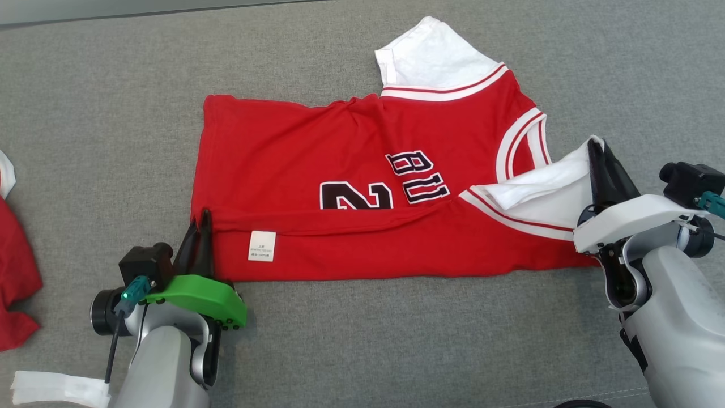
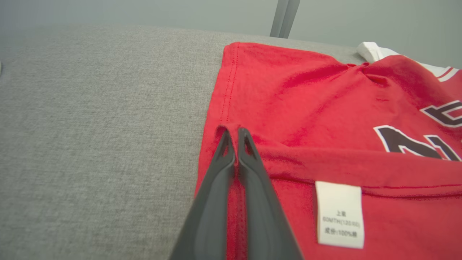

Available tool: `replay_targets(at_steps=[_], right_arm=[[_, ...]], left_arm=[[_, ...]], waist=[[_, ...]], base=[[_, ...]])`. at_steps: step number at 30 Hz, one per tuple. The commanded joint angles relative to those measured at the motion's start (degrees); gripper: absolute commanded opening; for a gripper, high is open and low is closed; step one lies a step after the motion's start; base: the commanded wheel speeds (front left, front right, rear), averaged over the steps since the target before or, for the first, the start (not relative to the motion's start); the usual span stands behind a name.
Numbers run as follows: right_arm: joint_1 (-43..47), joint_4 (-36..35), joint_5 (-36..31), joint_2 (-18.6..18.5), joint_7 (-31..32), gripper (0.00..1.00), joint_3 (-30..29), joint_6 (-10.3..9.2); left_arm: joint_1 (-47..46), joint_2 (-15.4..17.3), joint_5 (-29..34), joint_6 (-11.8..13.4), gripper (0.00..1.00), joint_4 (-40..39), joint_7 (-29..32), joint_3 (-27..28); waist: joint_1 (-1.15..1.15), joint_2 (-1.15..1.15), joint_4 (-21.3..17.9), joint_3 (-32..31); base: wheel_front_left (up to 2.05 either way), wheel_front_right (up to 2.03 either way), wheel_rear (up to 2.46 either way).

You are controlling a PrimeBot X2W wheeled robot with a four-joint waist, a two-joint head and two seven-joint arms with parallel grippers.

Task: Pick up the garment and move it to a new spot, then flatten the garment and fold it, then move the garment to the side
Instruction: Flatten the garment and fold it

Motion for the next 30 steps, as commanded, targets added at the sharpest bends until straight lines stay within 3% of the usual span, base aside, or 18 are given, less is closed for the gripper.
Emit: replay_targets(at_steps=[1, 8, 14, 22, 30], right_arm=[[-0.6, 0.4, -0.6, 0.5, -0.2, 1.0, -0.7, -0.07], [4.6, -5.2, -2.2, 2.1, -0.2, 1.0, -7.3, -0.07], [12.8, -8.4, -1.9, 2.2, -0.2, 1.0, -5.6, -0.06], [17.5, -5.6, -1.0, 2.3, -0.2, 1.0, -2.5, -0.07], [15.7, 0.4, -2.3, 2.8, -0.1, 1.0, -2.0, -0.07]], left_arm=[[-1.0, 0.3, -0.5, 0.3, 1.0, -0.3, 0.0, 0.1], [3.1, 0.3, -0.5, 2.6, 1.0, -5.2, 0.0, 1.8], [8.4, 0.3, -0.4, 3.2, 1.0, -9.2, 0.0, 1.7], [12.1, 0.3, -0.7, 3.3, 1.0, -9.5, 0.0, 0.5], [11.6, 0.3, -1.1, 3.0, 1.0, -9.4, 0.0, -1.1]], waist=[[0.0, 0.0, 0.1, 0.0], [0.0, 0.0, 0.2, -1.2], [0.0, 0.0, 0.0, -2.7], [0.0, 0.0, -0.2, -4.5], [0.0, 0.0, 0.5, -4.4]], base=[[0.0, 0.0, 0.0], [0.0, 0.0, 0.0], [0.0, 0.0, 0.0], [0.0, 0.0, 0.0], [0.0, 0.0, 0.0]])
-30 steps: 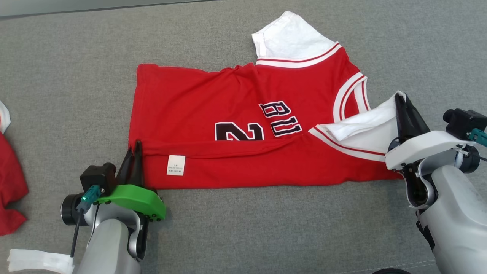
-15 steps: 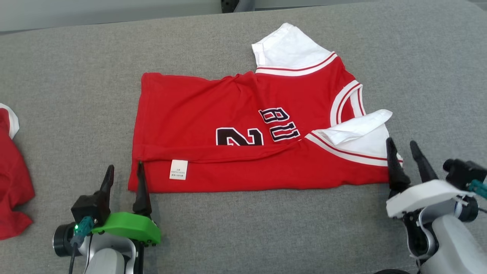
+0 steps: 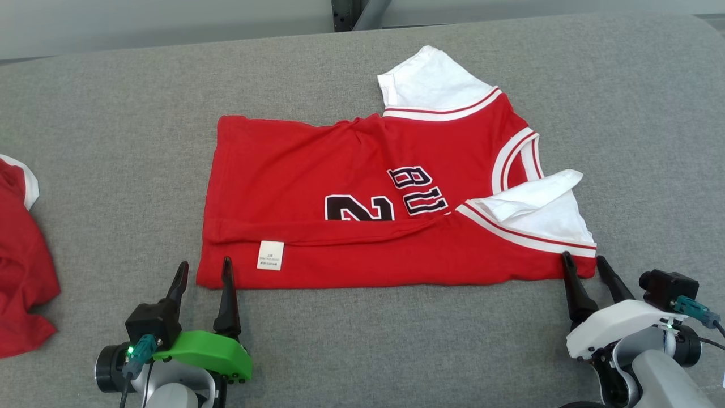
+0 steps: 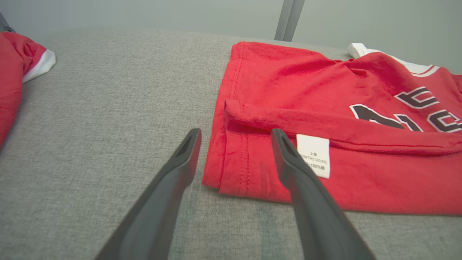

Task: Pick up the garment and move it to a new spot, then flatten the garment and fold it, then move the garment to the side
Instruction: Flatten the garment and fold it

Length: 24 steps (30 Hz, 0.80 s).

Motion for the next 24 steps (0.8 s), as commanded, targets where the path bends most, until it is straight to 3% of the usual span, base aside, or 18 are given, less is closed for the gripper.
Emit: replay_targets(at_steps=[1, 2, 3, 4, 6, 7, 24], right_arm=[[-0.8, 1.7, -0.4, 0.1, -0.1, 0.94, 0.4, -0.06], [-0.8, 1.7, -0.4, 0.1, -0.1, 0.94, 0.4, -0.06], [-1.0, 2.4, -0.3, 0.2, 0.0, 0.75, 0.9, -0.06], [-1.3, 3.0, 0.4, 0.6, 0.0, 0.43, 1.5, -0.06], [-1.8, 4.1, 1.2, 0.4, 0.0, 0.07, 3.1, -0.06], [-1.9, 4.2, 2.0, 0.4, 0.0, 0.0, 3.7, -0.06], [-3.4, -2.1, 6.1, -2.5, -0.1, 0.0, 6.7, -0.07]], left_arm=[[-0.2, 0.3, -0.2, -0.1, 1.0, -0.1, 0.0, 0.0], [-0.2, 0.3, -0.2, -0.1, 1.0, -0.1, 0.0, 0.0], [-0.2, 0.3, -0.2, -0.3, 1.0, 0.0, 0.0, 0.0], [-0.3, 0.3, -0.3, -0.4, 1.0, 0.1, 0.0, 0.0], [-0.4, 0.3, -0.3, -0.5, 1.0, 0.3, 0.0, -0.1], [-0.5, 0.3, -0.4, -0.6, 1.0, 0.4, 0.0, -0.1], [-3.1, 0.3, -3.2, -0.4, 1.0, 5.9, 0.0, 2.6]], waist=[[0.0, 0.0, 0.1, 0.2], [0.0, 0.0, 0.1, 0.2], [0.0, 0.0, 0.1, 0.2], [0.0, 0.0, 0.2, 0.3], [0.0, 0.0, 0.3, 0.5], [0.0, 0.0, 0.3, 0.5], [0.0, 0.0, -0.7, 1.7]], base=[[0.0, 0.0, 0.0], [0.0, 0.0, 0.0], [0.0, 0.0, 0.0], [0.0, 0.0, 0.0], [0.0, 0.0, 0.0], [0.0, 0.0, 0.0], [0.0, 0.0, 0.0]])
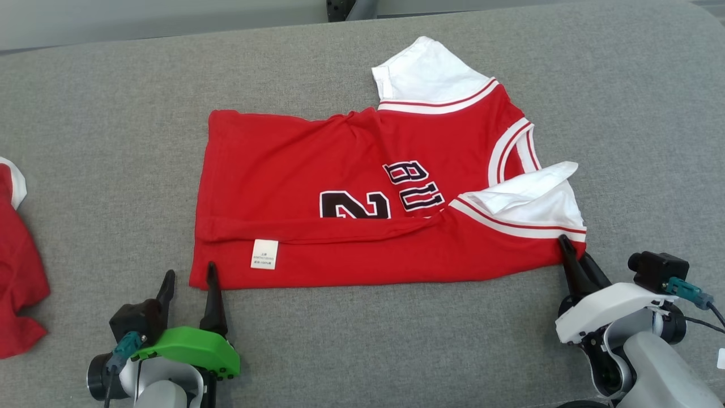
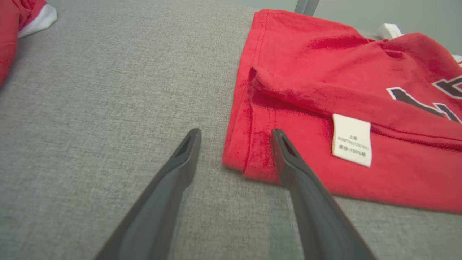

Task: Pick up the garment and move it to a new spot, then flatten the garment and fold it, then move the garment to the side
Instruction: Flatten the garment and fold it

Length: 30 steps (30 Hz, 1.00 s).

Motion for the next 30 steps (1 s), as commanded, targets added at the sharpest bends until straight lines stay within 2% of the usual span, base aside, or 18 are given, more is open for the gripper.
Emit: replay_targets(at_steps=[1, 3, 4, 5, 6, 7, 8, 9, 10, 11, 18, 26, 30], right_arm=[[-0.8, -0.5, 0.4, -0.4, 0.0, 0.0, 0.2, -0.07], [-0.8, -0.8, 0.7, -0.6, 0.0, 0.0, 0.6, -0.07], [-0.8, -0.9, 0.8, -0.7, 0.0, 0.0, 0.7, -0.08], [-1.0, -0.9, 0.9, -0.8, 0.0, 0.0, 0.9, -0.07], [-1.2, -1.1, 1.0, -0.8, 0.0, 0.0, 1.0, -0.07], [-1.3, -1.2, 1.1, -0.9, 0.0, 0.0, 1.0, -0.07], [-1.4, -1.3, 1.3, -0.9, 0.0, 0.0, 1.0, -0.08], [-1.5, -1.4, 1.4, -0.9, 0.0, 0.0, 1.0, -0.07], [-1.5, -1.5, 1.4, -0.9, 0.0, 0.0, 1.1, -0.07], [-1.6, -1.6, 1.5, -0.7, 0.0, 0.0, 1.1, -0.08], [-1.8, -1.7, 2.2, -0.2, 0.0, 0.0, 0.8, -0.08], [-2.2, -0.9, 4.3, 0.5, 0.0, 0.0, -0.4, -0.07], [-3.0, -0.3, 5.9, 0.7, 0.0, 0.0, -0.7, -0.08]], left_arm=[[-1.0, 0.3, -0.8, -0.3, 1.0, 0.8, 0.0, 0.2], [-1.6, 0.3, -1.8, -0.4, 1.0, 2.2, 0.0, -0.2], [-2.2, 0.3, -2.5, -0.6, 0.96, 3.1, 0.0, -0.2], [-2.5, 0.3, -2.7, -1.0, 0.83, 3.9, 0.0, -0.4], [-2.8, 0.3, -2.8, -1.2, 0.65, 4.6, 0.1, -0.6], [-3.1, 0.3, -3.2, -1.4, 0.65, 5.3, 0.1, -0.6], [-3.2, 0.2, -3.4, -1.6, 0.5, 6.1, 0.1, -0.9], [-3.6, 0.2, -3.4, -1.7, 0.45, 6.6, 0.2, -1.3], [-3.9, 0.2, -3.5, -2.0, 0.35, 7.1, 0.2, -1.5], [-4.1, 0.2, -3.9, -2.2, 0.0, 7.7, 0.2, -1.8], [-4.4, 0.1, -5.9, -3.8, 0.0, 8.5, 0.3, -3.9], [-5.3, 0.4, -7.7, -4.6, 0.0, 2.5, 0.0, -0.4], [-5.8, 0.3, -6.7, -5.1, 0.0, 0.4, 0.0, 1.1]], waist=[[0.0, 0.0, -0.2, 0.4], [0.0, 0.0, -0.3, 0.8], [0.0, 0.0, -0.3, 1.0], [0.0, 0.0, -0.3, 1.1], [0.0, 0.0, -0.4, 1.3], [0.0, 0.0, -0.4, 1.5], [0.0, 0.0, -0.4, 1.6], [0.0, 0.0, -0.3, 1.8], [0.0, 0.0, -0.3, 1.9], [0.0, 0.0, -0.3, 2.0], [0.0, 0.0, -0.1, 2.2], [0.0, 0.0, 0.2, -0.2], [0.0, 0.0, 0.3, -2.5]], base=[[0.0, 0.0, 0.0], [0.0, 0.0, 0.0], [0.0, 0.0, 0.0], [0.0, 0.0, 0.0], [0.0, 0.0, 0.0], [0.0, 0.0, 0.0], [0.0, 0.0, 0.0], [0.0, 0.0, 0.0], [0.0, 0.0, 0.0], [0.0, 0.0, 0.0], [0.0, 0.0, 0.0], [0.0, 0.0, 0.0], [0.0, 0.0, 0.0]])
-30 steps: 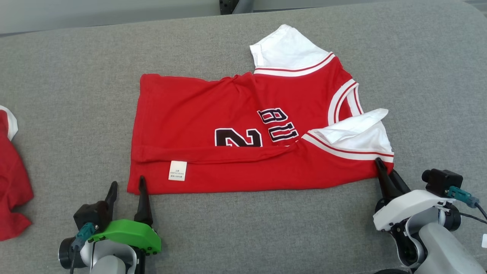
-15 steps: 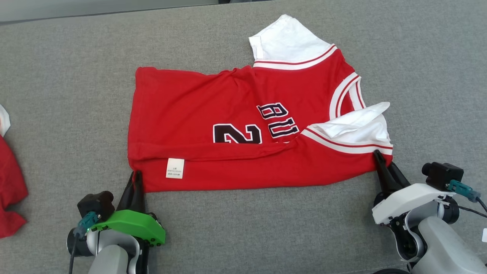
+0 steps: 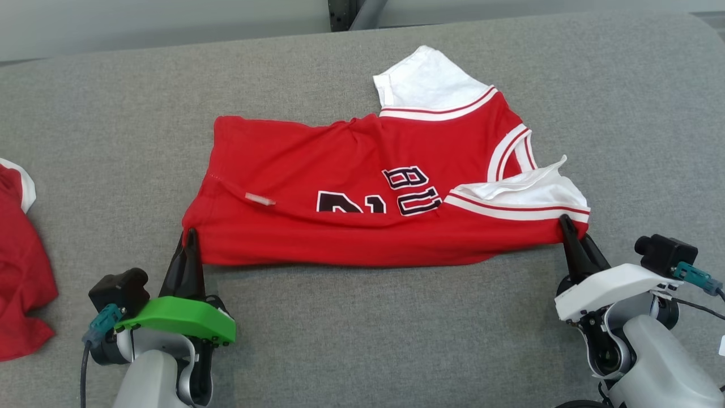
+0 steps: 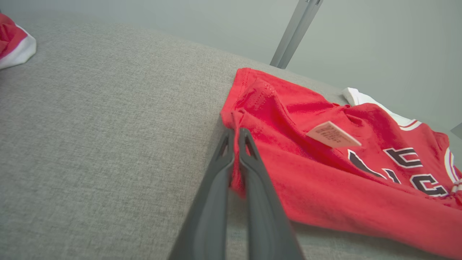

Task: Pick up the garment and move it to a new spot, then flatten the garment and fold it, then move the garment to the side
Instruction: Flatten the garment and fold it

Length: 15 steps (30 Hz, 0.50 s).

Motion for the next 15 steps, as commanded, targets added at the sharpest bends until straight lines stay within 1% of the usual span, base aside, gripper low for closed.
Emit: replay_targets(at_steps=[1, 9, 15], right_arm=[[-0.7, 0.4, 1.0, 0.1, 0.0, 0.0, -0.1, -0.08], [2.4, 4.5, 2.8, 1.3, 0.0, 0.0, 2.0, -0.07], [6.1, 6.2, 4.2, 1.4, 0.0, 0.0, 3.3, -0.08]], left_arm=[[-0.4, 0.3, 0.6, -0.2, 0.0, -0.1, 0.0, 0.3], [5.1, 0.3, 0.7, -0.7, 0.0, 2.8, 0.0, 0.4], [9.7, 0.3, 0.4, -0.7, 0.0, 6.5, 0.0, 0.0]], waist=[[0.0, 0.0, 0.0, -2.3], [0.0, 0.0, -0.4, -12.8], [0.0, 0.0, -0.5, -17.1]], base=[[0.0, 0.0, 0.0], [0.0, 0.0, 0.0], [0.0, 0.0, 0.0]])
